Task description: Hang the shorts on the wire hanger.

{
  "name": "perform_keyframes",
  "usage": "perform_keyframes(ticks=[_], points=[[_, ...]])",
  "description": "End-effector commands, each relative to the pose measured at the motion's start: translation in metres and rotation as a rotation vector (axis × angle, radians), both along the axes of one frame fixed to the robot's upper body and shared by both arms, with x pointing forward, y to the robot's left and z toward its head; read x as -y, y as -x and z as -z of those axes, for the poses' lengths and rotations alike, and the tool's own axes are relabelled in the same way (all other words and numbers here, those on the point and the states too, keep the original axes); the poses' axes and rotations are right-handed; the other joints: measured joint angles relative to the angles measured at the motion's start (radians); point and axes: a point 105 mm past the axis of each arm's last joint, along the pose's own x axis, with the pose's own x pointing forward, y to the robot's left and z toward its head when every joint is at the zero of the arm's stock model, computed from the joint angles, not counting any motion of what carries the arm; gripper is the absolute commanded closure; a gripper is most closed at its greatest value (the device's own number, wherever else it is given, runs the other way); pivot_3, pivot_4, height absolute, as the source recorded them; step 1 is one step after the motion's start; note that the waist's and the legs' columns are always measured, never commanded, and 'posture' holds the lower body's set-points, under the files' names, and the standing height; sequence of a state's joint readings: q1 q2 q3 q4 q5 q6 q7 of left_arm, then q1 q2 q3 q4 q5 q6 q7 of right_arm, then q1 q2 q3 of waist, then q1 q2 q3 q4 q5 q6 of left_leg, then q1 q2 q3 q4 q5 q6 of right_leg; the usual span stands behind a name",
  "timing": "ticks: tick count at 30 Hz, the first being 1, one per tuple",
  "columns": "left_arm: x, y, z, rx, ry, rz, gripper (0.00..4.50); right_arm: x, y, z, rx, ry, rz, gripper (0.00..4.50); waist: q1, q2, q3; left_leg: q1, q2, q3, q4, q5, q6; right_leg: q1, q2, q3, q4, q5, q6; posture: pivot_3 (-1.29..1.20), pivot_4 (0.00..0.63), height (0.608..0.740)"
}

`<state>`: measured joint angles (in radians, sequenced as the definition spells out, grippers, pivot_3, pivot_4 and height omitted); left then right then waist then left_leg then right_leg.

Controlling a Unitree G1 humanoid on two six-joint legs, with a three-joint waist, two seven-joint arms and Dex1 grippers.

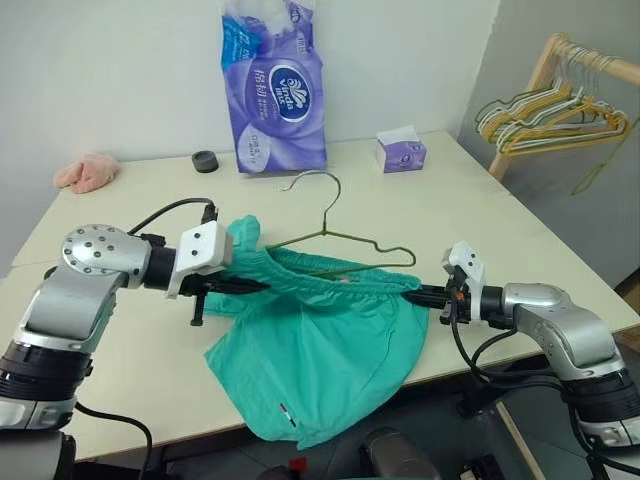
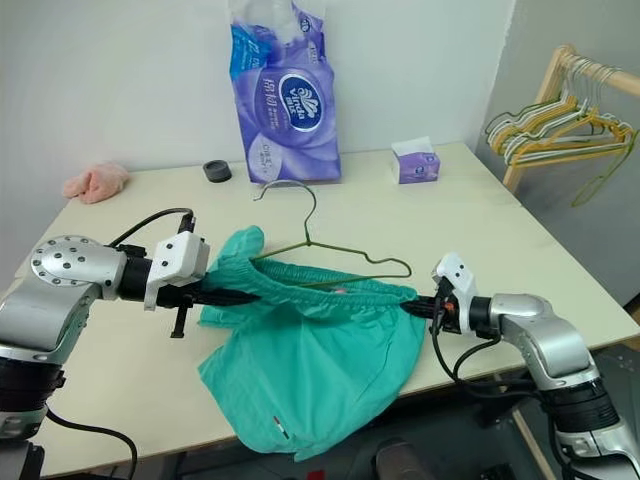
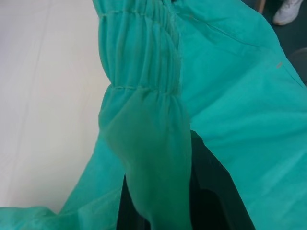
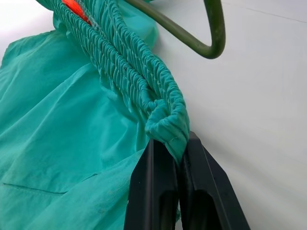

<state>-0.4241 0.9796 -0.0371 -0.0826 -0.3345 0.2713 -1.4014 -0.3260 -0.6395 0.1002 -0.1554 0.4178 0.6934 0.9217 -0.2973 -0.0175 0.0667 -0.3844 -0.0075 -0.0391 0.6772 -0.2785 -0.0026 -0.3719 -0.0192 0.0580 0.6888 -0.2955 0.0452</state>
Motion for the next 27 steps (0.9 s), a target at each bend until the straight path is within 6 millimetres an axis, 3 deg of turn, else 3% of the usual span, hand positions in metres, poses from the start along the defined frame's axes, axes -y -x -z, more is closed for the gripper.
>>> perform_keyframes(ticks=[1,8,17,27], points=[[0.000,0.005,-0.009,0.003,-0.015,0.025,4.50,0.008,-0.003,-0.010,0.021,-0.007,0.034,4.50,0.001,0.000,0.000,0.000,0.000,0.000,0.000,0.000,0.000,0.000,0.000,0.000,0.000,0.000,0.000,-0.28,0.014,0.740],[0.004,0.007,-0.016,-0.012,0.009,0.035,4.50,0.016,-0.003,-0.005,-0.035,-0.003,0.059,4.50,0.003,0.000,0.000,0.000,0.000,0.000,0.000,0.000,0.000,0.000,0.000,0.000,0.000,0.000,0.000,-0.29,0.014,0.740],[-0.002,0.012,-0.007,-0.018,-0.054,0.051,4.50,0.017,-0.003,-0.006,-0.048,-0.008,0.062,4.50,0.003,0.000,0.000,0.000,0.000,0.000,0.000,0.000,0.000,0.000,0.000,0.000,0.000,0.000,0.000,-0.29,0.016,0.740],[-0.011,0.002,0.001,0.016,-0.092,0.006,4.50,0.014,0.001,-0.011,-0.025,0.004,0.016,4.50,0.006,0.000,0.000,0.000,0.000,0.001,0.000,0.000,0.000,0.000,0.000,0.000,0.000,0.000,0.000,-0.29,0.017,0.740]])
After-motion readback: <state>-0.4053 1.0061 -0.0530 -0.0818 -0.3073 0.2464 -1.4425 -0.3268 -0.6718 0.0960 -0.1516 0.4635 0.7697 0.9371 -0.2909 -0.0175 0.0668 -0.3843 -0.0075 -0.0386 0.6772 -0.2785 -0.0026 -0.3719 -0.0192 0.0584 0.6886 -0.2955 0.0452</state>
